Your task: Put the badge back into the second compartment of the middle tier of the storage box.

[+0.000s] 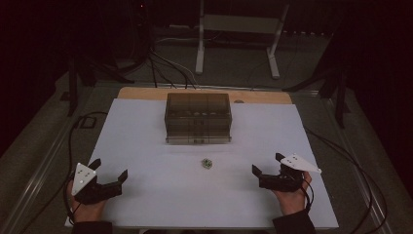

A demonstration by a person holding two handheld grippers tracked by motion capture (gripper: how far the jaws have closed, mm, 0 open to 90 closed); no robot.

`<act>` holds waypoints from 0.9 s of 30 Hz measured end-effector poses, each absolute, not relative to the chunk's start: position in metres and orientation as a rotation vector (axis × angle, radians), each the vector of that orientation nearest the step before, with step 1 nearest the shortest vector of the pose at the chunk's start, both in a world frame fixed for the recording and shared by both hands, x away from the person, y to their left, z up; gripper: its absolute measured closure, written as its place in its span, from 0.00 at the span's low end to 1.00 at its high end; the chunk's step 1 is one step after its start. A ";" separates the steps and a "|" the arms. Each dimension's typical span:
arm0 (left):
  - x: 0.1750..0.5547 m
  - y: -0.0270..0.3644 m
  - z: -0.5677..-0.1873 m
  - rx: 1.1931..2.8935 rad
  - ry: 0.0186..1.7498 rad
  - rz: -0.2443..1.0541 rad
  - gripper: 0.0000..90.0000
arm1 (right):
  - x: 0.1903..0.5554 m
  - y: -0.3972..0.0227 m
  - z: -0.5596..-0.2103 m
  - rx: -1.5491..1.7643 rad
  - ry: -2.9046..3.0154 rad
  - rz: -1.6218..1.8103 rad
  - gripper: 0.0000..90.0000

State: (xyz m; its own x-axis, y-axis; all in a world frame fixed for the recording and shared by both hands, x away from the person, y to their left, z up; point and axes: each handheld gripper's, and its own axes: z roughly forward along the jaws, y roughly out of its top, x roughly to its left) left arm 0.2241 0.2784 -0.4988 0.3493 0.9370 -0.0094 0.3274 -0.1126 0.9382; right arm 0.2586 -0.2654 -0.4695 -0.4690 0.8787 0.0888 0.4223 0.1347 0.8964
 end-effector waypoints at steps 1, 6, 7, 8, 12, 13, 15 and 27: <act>0.224 0.278 -0.499 1.647 1.152 0.791 0.01 | 0.259 -0.265 -0.470 1.247 1.953 1.298 0.00; 0.224 0.278 -0.499 1.649 1.153 0.796 0.01 | 0.265 -0.256 -0.470 1.245 1.962 1.304 0.00; 0.224 0.278 -0.499 1.648 1.153 0.795 0.01 | 0.266 -0.254 -0.470 1.242 1.963 1.305 0.00; 0.224 0.278 -0.499 1.648 1.153 0.796 0.01 | 0.267 -0.252 -0.470 1.242 1.965 1.306 0.00; 0.225 0.278 -0.499 1.652 1.153 0.796 0.01 | 0.270 -0.244 -0.470 1.235 1.974 1.312 0.00; 0.225 0.278 -0.499 1.652 1.153 0.796 0.01 | 0.271 -0.242 -0.470 1.231 1.978 1.312 0.00; 0.225 0.277 -0.500 1.651 1.154 0.796 0.01 | 0.273 -0.239 -0.471 1.231 1.983 1.311 0.00; 0.224 0.279 -0.499 1.648 1.154 0.796 0.01 | 0.282 -0.223 -0.472 1.220 2.001 1.319 0.00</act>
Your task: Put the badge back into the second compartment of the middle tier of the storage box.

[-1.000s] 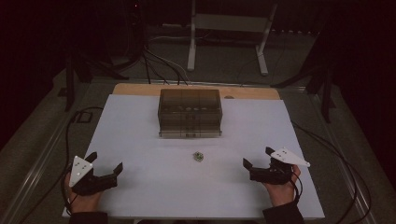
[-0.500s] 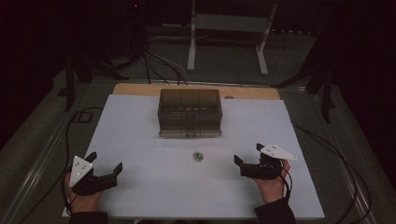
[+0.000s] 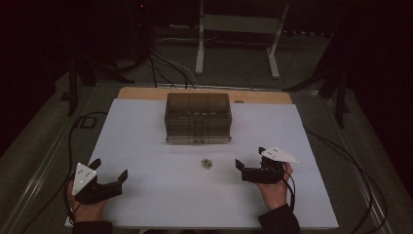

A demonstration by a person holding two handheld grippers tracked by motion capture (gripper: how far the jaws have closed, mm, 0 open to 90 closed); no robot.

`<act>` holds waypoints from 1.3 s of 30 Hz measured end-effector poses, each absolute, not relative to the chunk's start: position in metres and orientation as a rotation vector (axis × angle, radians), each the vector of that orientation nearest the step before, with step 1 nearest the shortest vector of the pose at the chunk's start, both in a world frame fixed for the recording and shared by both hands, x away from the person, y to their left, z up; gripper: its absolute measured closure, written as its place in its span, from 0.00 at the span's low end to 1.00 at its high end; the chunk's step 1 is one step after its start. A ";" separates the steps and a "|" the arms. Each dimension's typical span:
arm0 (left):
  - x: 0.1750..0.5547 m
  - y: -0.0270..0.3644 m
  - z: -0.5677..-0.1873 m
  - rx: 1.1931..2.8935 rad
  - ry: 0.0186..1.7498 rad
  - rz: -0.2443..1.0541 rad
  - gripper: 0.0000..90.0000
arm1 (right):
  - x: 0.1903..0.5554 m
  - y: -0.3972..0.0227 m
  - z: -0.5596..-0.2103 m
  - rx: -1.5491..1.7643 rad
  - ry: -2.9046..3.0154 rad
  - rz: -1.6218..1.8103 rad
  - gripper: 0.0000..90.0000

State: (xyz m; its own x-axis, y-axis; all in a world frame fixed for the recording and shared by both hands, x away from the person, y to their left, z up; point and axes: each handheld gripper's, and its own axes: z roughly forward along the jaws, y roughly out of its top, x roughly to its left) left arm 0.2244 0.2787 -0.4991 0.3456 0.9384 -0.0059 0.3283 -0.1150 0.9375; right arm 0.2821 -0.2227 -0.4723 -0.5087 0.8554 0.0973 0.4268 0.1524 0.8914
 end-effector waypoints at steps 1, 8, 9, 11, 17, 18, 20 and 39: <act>0.224 0.279 -0.499 1.646 1.156 0.795 0.01 | 0.283 -0.221 -0.472 1.219 2.003 1.317 0.00; 0.224 0.279 -0.499 1.647 1.156 0.803 0.01 | 0.290 -0.209 -0.471 1.207 2.022 1.310 0.00; 0.224 0.279 -0.499 1.647 1.157 0.802 0.01 | 0.290 -0.207 -0.471 1.205 2.025 1.311 0.00; 0.224 0.279 -0.499 1.648 1.159 0.801 0.01 | 0.292 -0.204 -0.472 1.201 2.032 1.308 0.00; 0.225 0.279 -0.499 1.649 1.160 0.804 0.01 | 0.298 -0.194 -0.474 1.198 2.053 1.302 0.00; 0.225 0.279 -0.499 1.648 1.161 0.803 0.01 | 0.299 -0.192 -0.475 1.198 2.057 1.302 0.00; 0.225 0.279 -0.499 1.654 1.159 0.805 0.01 | 0.300 -0.189 -0.476 1.200 2.062 1.302 0.00; 0.224 0.278 -0.498 1.664 1.147 0.824 0.01 | 0.311 -0.161 -0.486 1.180 2.133 1.291 0.00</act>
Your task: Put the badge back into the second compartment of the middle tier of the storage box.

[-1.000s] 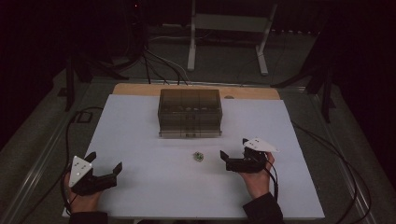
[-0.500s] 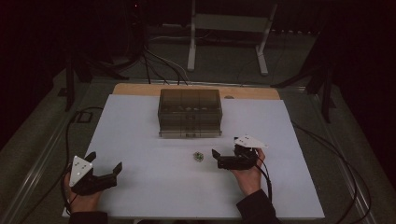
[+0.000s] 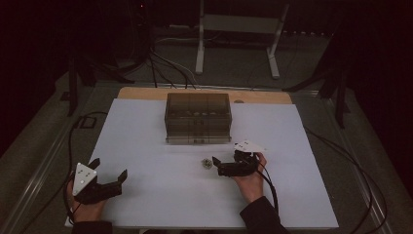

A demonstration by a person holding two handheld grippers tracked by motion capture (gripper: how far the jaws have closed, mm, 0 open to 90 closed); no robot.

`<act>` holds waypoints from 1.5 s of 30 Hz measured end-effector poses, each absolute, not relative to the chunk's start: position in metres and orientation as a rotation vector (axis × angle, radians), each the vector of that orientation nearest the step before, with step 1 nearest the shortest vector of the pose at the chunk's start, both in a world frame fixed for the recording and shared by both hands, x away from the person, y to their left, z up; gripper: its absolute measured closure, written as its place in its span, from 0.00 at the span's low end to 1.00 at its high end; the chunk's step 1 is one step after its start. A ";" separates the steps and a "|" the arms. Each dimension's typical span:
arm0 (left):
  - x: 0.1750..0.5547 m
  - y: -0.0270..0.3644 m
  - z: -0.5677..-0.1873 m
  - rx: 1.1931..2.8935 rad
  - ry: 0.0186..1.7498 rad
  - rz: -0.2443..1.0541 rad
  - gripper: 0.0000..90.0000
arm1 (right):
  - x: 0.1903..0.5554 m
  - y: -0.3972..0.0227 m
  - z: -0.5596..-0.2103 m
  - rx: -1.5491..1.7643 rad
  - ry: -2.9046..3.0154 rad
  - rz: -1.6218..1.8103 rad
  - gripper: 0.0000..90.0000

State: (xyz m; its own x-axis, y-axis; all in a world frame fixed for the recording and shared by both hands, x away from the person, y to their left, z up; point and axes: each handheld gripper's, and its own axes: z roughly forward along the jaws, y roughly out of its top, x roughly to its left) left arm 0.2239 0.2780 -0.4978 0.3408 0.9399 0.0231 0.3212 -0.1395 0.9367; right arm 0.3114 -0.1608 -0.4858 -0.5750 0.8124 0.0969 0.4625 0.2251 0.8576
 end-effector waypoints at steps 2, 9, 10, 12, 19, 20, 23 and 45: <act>0.224 0.278 -0.498 1.664 1.147 0.824 0.00 | 0.312 -0.159 -0.486 1.176 2.138 1.289 0.00; 0.224 0.278 -0.497 1.667 1.146 0.826 0.00 | 0.315 -0.150 -0.490 1.171 2.168 1.275 0.00; 0.224 0.278 -0.497 1.669 1.147 0.826 0.00 | 0.315 -0.149 -0.491 1.171 2.174 1.271 0.00; 0.224 0.278 -0.497 1.669 1.147 0.826 0.00 | 0.316 -0.147 -0.492 1.169 2.182 1.267 0.00; 0.224 0.278 -0.497 1.662 1.141 0.822 0.00 | 0.319 -0.136 -0.500 1.172 2.233 1.226 0.02; 0.224 0.278 -0.498 1.660 1.138 0.820 0.00 | 0.319 -0.136 -0.500 1.172 2.233 1.226 0.02; 0.224 0.278 -0.498 1.662 1.136 0.817 0.00 | 0.319 -0.131 -0.502 1.164 2.252 1.215 0.04; 0.224 0.278 -0.499 1.671 1.140 0.823 0.00 | 0.322 -0.104 -0.521 1.096 2.405 1.094 0.51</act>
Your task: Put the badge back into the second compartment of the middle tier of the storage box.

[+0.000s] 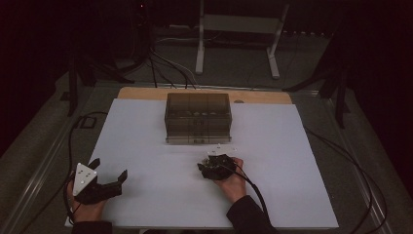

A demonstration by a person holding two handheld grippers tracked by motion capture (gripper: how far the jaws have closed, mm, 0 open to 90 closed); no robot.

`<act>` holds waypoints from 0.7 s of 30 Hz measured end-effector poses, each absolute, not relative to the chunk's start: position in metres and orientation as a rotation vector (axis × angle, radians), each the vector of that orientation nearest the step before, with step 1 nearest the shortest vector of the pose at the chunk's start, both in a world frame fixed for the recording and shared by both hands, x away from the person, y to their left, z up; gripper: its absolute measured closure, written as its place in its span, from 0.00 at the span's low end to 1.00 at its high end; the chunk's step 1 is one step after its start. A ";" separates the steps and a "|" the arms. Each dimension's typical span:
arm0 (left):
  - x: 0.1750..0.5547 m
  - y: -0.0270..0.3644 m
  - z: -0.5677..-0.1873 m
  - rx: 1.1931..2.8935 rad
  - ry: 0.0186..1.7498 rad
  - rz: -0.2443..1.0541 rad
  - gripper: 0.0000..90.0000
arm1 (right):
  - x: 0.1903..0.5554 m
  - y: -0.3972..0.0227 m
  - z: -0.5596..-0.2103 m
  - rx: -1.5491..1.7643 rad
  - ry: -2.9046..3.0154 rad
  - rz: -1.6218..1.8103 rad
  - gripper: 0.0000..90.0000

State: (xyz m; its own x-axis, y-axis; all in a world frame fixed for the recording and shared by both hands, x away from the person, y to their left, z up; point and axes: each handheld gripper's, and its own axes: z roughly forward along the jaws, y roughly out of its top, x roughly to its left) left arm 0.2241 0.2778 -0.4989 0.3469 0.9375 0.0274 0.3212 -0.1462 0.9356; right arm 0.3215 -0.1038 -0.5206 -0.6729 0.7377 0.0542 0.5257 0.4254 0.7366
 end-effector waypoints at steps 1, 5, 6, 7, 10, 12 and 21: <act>0.224 0.278 -0.499 1.671 1.140 0.823 0.00 | 0.322 -0.102 -0.523 1.089 2.418 1.067 0.53; 0.224 0.278 -0.499 1.670 1.140 0.825 0.00 | 0.323 -0.102 -0.523 1.075 2.421 1.043 0.58; 0.224 0.278 -0.499 1.672 1.141 0.824 0.00 | 0.324 -0.102 -0.523 1.072 2.422 1.037 0.60; 0.224 0.278 -0.499 1.672 1.141 0.824 0.00 | 0.324 -0.102 -0.523 1.072 2.422 1.037 0.60; 0.224 0.277 -0.499 1.675 1.141 0.825 0.01 | 0.326 -0.103 -0.521 1.043 2.435 0.988 0.69; 0.224 0.277 -0.499 1.675 1.141 0.825 0.00 | 0.327 -0.102 -0.521 1.038 2.438 0.982 0.69; 0.225 0.277 -0.500 1.676 1.144 0.829 0.00 | 0.328 -0.101 -0.523 1.034 2.433 0.948 0.61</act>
